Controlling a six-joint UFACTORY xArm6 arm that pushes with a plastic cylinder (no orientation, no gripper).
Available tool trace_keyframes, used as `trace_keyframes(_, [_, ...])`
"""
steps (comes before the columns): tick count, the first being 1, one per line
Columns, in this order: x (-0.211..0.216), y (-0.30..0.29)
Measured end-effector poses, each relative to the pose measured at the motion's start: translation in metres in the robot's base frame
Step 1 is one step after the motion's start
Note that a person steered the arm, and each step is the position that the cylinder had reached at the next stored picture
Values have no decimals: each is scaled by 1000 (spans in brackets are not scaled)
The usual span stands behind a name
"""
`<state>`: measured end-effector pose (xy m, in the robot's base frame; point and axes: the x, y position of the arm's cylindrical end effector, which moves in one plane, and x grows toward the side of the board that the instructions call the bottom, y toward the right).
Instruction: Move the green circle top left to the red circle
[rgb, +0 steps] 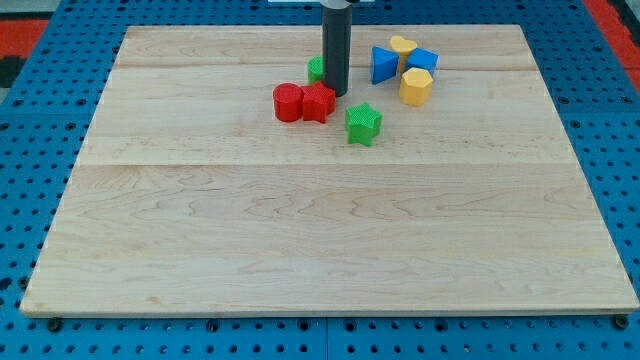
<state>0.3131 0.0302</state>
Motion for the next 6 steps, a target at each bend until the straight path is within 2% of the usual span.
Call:
trace_keyframes(1, [-25,3])
trace_keyframes(2, [-40,-66])
trace_keyframes(3, [-61,-66])
trace_keyframes(4, [-61,-80])
trace_keyframes(6, [-14,-63])
